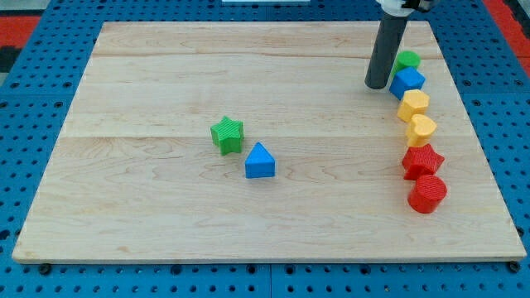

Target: Nudge the blue cube right a bit

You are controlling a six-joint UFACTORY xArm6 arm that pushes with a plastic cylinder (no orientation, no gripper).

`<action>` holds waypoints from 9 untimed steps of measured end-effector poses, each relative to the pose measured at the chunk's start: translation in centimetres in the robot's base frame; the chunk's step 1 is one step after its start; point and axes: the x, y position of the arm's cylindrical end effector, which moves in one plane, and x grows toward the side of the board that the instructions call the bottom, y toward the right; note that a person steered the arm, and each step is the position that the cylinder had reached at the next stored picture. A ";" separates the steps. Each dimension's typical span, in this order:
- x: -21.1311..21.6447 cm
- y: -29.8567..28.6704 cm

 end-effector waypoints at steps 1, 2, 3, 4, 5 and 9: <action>0.0 0.1; 0.0 0.2; 0.0 0.2; 0.0 0.3; 0.0 0.4; 0.0 1.0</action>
